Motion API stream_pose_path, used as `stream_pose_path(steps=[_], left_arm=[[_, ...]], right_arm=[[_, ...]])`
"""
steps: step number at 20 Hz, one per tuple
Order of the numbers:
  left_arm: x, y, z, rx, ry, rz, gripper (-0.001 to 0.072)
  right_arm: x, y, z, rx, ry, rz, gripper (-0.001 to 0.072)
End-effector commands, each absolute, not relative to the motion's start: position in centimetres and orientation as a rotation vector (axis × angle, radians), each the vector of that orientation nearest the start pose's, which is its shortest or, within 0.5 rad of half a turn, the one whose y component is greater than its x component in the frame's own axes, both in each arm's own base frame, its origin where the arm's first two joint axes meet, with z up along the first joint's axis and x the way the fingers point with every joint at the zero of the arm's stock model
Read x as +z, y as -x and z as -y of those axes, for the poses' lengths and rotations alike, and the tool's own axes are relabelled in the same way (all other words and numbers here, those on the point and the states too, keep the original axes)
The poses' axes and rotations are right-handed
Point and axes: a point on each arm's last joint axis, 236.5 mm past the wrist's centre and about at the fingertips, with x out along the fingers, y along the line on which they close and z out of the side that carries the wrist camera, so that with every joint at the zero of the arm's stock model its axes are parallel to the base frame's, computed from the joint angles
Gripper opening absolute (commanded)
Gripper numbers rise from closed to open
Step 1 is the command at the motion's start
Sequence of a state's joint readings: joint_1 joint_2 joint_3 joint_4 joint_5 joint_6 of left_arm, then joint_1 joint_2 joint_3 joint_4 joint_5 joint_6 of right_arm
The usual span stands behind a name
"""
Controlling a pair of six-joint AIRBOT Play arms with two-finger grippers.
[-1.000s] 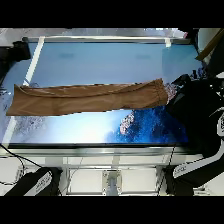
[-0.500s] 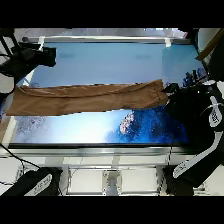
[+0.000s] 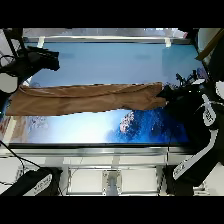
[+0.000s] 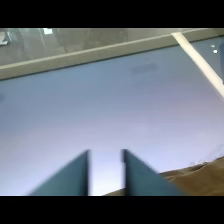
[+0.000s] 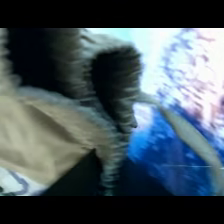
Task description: Fold the clothes and pants, and hang the long-sleeved shirts on hangers.
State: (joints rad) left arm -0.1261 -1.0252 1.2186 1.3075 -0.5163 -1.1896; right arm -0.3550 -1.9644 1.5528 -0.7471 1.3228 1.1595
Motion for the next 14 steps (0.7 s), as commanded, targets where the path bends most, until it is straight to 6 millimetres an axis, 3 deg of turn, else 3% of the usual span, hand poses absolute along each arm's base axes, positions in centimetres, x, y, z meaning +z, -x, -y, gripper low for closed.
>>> stream_pose_path(steps=[1,4,6,8,10,12,14], left_arm=[[23.4,-46.5,10.0,-0.304,-0.117,-0.33,0.0008],[20.1,-47.1,14.0,-0.389,-0.069,-0.401,0.0007],[16.2,-47.1,18.0,-0.467,-0.069,-0.486,0.0007],[10.9,-46.6,22.4,-0.537,-0.057,-0.606,0.0006],[4.9,-45.6,26.3,-0.575,-0.027,-0.74,0.0006],[-0.9,-44.3,28.8,-0.581,0.0,-0.873,0.0007],[-5.1,-43.1,30.2,-0.593,-0.015,-0.959,0.0007]], right_arm=[[-5.8,-48.8,-1.5,0.53,-0.77,-1.282,0.0021],[0.8,-50.0,-2.6,0.681,-0.718,-1.205,0.0021],[5.2,-50.7,-3.7,0.725,-0.701,-1.164,0.0021],[8.3,-51.8,-5.7,0.723,-0.674,-1.131,0.0021],[9.9,-52.1,-8.9,0.735,-0.679,-1.144,0.0021],[10.2,-51.7,-12.7,0.756,-0.699,-1.186,0.002],[10.3,-51.3,-16.4,0.783,-0.691,-1.206,0.002]])
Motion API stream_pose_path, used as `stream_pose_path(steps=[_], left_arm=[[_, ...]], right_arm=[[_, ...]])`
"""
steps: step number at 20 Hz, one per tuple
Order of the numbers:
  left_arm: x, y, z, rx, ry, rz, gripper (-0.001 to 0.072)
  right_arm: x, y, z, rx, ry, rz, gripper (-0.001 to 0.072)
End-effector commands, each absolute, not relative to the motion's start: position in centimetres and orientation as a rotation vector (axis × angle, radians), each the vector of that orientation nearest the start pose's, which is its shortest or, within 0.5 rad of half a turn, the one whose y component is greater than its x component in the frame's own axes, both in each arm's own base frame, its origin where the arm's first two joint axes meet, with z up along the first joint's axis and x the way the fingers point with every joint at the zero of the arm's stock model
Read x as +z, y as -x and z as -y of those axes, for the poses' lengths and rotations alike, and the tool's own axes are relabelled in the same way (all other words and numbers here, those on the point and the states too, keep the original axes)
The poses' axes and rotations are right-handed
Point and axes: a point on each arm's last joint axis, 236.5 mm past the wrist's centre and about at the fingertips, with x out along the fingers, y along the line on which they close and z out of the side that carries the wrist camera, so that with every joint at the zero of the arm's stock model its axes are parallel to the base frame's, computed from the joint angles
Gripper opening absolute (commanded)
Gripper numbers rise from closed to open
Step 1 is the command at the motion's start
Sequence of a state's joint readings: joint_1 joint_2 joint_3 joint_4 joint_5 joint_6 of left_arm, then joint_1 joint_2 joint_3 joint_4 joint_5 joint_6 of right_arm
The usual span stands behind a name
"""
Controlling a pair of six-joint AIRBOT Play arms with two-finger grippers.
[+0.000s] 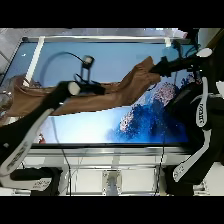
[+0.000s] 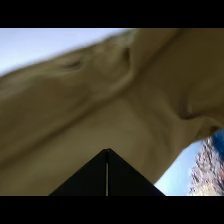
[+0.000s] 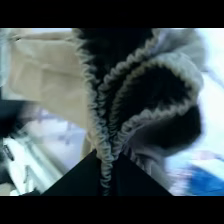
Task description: Fold the clothes and pants, and hang the long-sleeved shirts on hangers.
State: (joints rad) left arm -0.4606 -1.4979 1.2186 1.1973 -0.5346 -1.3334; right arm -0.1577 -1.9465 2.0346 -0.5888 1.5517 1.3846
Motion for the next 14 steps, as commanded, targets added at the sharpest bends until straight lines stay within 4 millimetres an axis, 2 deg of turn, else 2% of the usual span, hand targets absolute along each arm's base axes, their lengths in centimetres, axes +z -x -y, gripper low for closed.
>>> stream_pose_path(steps=[1,3,5,7,9,11,13,14], left_arm=[[-6.2,-42.8,30.5,-0.594,-0.007,-0.984,0.0007],[-5.8,-43.4,29.7,-0.578,0.008,-0.977,0.0007],[-2.9,-45.2,26.8,-0.531,0.042,-0.926,0.0007],[1.6,-47.4,21.7,-0.452,0.064,-0.847,0.0007],[6.6,-48.7,15.6,-0.357,0.116,-0.762,0.0007],[11.0,-48.8,10.5,-0.274,0.15,-0.685,0.0007],[13.6,-47.9,7.1,-0.221,0.167,-0.652,0.0007],[14.3,-47.2,6.1,-0.208,0.167,-0.655,0.0007]], right_arm=[[10.5,-51.3,-18.7,0.798,-0.687,-1.199,0.0021],[10.8,-51.5,-22.6,0.826,-0.669,-1.167,0.002],[11.3,-51.6,-26.5,0.849,-0.654,-1.12,0.002],[11.3,-51.6,-30.2,0.853,-0.625,-1.078,0.002],[10.1,-51.4,-33.8,0.813,-0.574,-1.053,0.002],[7.9,-50.8,-37.5,0.782,-0.513,-1.029,0.002],[5.8,-49.8,-41.8,0.796,-0.489,-1.006,0.002],[4.8,-49.4,-44.0,0.803,-0.491,-0.985,0.002]])
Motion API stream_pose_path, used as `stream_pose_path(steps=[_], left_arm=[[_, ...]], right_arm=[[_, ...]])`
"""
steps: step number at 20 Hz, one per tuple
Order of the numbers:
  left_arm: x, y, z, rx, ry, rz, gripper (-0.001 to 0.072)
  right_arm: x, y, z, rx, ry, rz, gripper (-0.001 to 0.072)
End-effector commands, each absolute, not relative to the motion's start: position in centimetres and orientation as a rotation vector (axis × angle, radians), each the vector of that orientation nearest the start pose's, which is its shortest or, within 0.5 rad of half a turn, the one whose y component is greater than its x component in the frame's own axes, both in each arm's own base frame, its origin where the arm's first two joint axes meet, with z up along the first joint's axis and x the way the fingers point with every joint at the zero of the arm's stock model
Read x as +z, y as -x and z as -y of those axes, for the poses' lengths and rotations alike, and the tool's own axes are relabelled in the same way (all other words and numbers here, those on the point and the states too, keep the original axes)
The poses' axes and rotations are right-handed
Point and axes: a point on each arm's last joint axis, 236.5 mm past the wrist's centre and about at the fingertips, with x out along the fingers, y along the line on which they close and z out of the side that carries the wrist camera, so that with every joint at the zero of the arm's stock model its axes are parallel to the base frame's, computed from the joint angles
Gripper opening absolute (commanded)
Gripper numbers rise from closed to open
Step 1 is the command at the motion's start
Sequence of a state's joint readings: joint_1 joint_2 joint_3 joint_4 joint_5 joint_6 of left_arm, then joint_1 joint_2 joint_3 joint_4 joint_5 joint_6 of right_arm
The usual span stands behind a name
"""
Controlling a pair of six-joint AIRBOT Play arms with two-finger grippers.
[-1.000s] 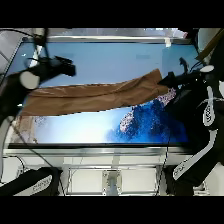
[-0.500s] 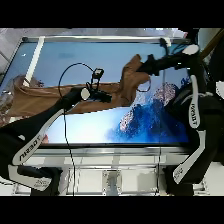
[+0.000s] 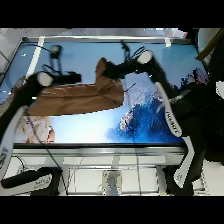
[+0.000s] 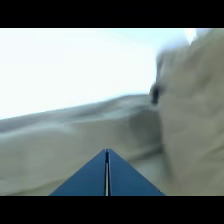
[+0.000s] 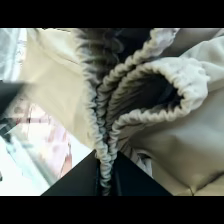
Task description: Fold the clothes and pants, and hang the long-sleeved shirts on hangers.
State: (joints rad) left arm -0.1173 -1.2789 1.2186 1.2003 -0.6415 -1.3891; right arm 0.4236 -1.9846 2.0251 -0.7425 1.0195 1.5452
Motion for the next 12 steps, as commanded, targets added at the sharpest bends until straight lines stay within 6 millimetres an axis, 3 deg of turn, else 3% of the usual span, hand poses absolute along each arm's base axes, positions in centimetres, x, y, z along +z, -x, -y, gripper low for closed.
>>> stream_pose_path(steps=[1,2,3,4,6,7,9,12], left_arm=[[14.6,-46.6,5.4,-0.202,0.168,-0.664,0.0007],[14.8,-46.0,5.1,-0.2,0.169,-0.677,0.0007],[14.8,-45.6,4.9,-0.2,0.167,-0.686,0.0007],[14.9,-45.4,4.8,-0.204,0.151,-0.689,0.0008],[14.9,-45.4,4.4,-0.2,0.142,-0.688,0.0007],[14.9,-45.4,4.2,-0.197,0.141,-0.688,0.0007],[14.9,-45.4,3.7,-0.185,0.143,-0.688,0.0007],[14.7,-45.3,3.3,-0.178,0.146,-0.697,0.0008]], right_arm=[[4.0,-49.1,-46.1,0.806,-0.498,-0.952,0.0021],[3.7,-49.0,-48.0,0.808,-0.521,-0.915,0.0033],[3.9,-48.6,-49.8,0.815,-0.564,-0.884,0.0178],[4.6,-47.9,-51.5,0.83,-0.605,-0.861,0.04],[5.7,-45.5,-53.1,0.907,-0.546,-0.866,0.0421],[5.9,-44.5,-52.9,0.948,-0.491,-0.889,0.0422],[5.5,-43.5,-49.7,0.981,-0.347,-0.974,0.0431],[3.5,-45.8,-38.1,0.842,-0.099,-1.129,0.043]])
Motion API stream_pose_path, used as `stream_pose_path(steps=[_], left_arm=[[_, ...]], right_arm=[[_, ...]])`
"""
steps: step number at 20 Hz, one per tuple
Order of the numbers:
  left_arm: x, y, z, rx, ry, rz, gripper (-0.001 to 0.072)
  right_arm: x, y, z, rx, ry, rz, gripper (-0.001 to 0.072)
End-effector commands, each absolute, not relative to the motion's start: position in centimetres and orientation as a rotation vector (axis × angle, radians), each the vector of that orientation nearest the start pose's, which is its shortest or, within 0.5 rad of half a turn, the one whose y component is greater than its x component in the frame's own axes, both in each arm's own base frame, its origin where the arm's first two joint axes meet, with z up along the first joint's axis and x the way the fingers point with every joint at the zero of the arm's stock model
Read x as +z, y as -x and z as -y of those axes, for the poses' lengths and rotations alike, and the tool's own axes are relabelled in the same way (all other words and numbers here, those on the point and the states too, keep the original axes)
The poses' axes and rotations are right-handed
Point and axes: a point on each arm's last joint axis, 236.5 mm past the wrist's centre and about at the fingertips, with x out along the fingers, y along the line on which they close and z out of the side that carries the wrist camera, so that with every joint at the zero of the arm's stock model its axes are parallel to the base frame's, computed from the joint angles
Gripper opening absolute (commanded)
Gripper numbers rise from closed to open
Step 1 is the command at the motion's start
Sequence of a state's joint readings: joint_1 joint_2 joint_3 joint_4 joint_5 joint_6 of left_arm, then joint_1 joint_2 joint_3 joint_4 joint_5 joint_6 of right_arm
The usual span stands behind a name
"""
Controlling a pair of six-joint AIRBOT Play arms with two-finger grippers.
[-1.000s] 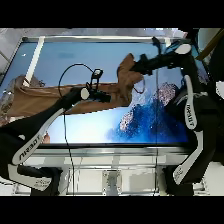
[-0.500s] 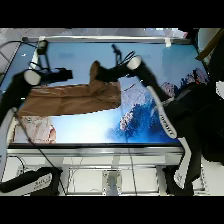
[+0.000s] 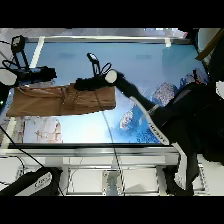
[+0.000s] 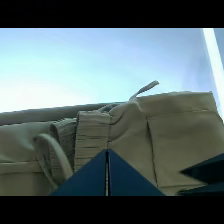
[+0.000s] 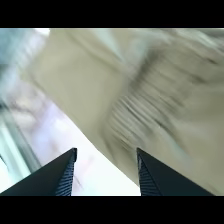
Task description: Fold the clothes and pants, and hang the long-sleeved shirts on hangers.
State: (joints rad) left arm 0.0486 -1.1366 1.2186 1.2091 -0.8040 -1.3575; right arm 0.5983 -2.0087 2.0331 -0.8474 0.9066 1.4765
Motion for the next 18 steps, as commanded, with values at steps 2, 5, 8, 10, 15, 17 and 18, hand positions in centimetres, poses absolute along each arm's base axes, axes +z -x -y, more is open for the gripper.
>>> stream_pose_path(steps=[2,5,8,10,15,17,18], left_arm=[[14.6,-45.2,3.2,-0.178,0.147,-0.702,0.0007],[14.6,-45.2,3.2,-0.177,0.147,-0.701,0.0007],[14.6,-45.2,3.2,-0.178,0.148,-0.701,0.0007],[14.6,-45.2,3.2,-0.178,0.148,-0.701,0.0007],[14.7,-45.2,3.5,-0.184,0.161,-0.7,0.0007],[14.7,-45.2,3.5,-0.184,0.161,-0.7,0.0007],[14.7,-45.2,3.5,-0.185,0.161,-0.702,0.0007]], right_arm=[[3.1,-48.6,-31.0,0.719,-0.102,-1.18,0.0437],[1.0,-51.5,-24.4,0.509,-0.343,-1.265,0.0692],[-1.9,-51.3,-23.5,0.525,-0.593,-1.397,0.0694],[-3.3,-51.2,-25.3,0.604,-0.727,-1.439,0.0694],[-7.8,-50.8,-30.4,0.642,-0.81,-1.471,0.0693],[-8.5,-50.3,-32.7,0.659,-0.828,-1.474,0.0693],[-8.7,-50.0,-33.8,0.669,-0.83,-1.473,0.0688]])
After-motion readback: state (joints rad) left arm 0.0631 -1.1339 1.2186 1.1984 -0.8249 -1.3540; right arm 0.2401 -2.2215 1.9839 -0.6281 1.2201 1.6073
